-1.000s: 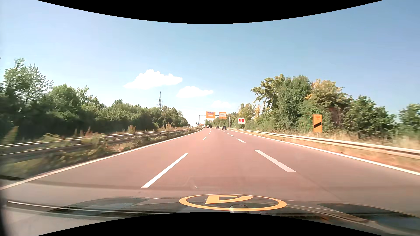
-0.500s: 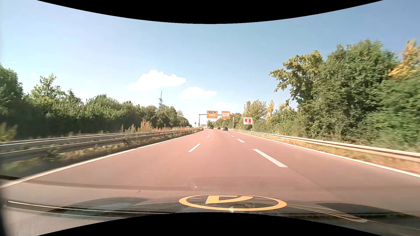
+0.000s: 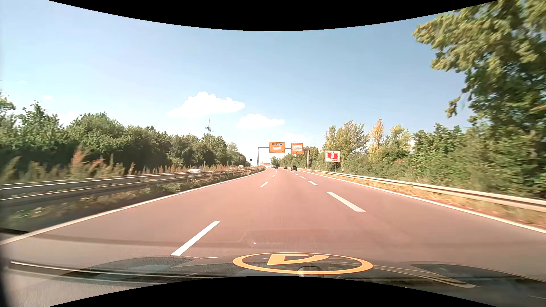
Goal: Follow the waypoints while adhering to traffic rules and regulations
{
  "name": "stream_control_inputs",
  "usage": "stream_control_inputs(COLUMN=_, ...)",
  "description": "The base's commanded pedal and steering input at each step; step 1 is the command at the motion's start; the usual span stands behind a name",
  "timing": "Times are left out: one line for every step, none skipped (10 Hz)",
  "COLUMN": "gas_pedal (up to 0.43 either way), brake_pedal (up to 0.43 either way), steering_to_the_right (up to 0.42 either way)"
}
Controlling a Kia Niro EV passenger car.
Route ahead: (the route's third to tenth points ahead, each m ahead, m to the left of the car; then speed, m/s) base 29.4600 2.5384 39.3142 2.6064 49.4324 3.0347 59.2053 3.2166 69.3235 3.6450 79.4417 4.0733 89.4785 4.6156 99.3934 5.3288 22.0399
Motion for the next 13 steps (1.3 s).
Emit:
stream_control_inputs(gas_pedal=0.248, brake_pedal=0.000, steering_to_the_right=-0.006)
stream_control_inputs(gas_pedal=0.248, brake_pedal=0.000, steering_to_the_right=-0.005)
stream_control_inputs(gas_pedal=0.248, brake_pedal=0.000, steering_to_the_right=-0.005)
stream_control_inputs(gas_pedal=0.248, brake_pedal=0.000, steering_to_the_right=-0.005)
stream_control_inputs(gas_pedal=0.228, brake_pedal=0.000, steering_to_the_right=-0.005)
stream_control_inputs(gas_pedal=0.228, brake_pedal=0.000, steering_to_the_right=-0.005)
stream_control_inputs(gas_pedal=0.220, brake_pedal=0.000, steering_to_the_right=-0.005)
stream_control_inputs(gas_pedal=0.220, brake_pedal=0.000, steering_to_the_right=-0.005)
stream_control_inputs(gas_pedal=0.209, brake_pedal=0.000, steering_to_the_right=-0.004)
stream_control_inputs(gas_pedal=0.209, brake_pedal=0.000, steering_to_the_right=-0.004)
stream_control_inputs(gas_pedal=0.209, brake_pedal=0.000, steering_to_the_right=-0.004)
stream_control_inputs(gas_pedal=0.209, brake_pedal=0.000, steering_to_the_right=-0.004)
stream_control_inputs(gas_pedal=0.220, brake_pedal=0.000, steering_to_the_right=-0.003)
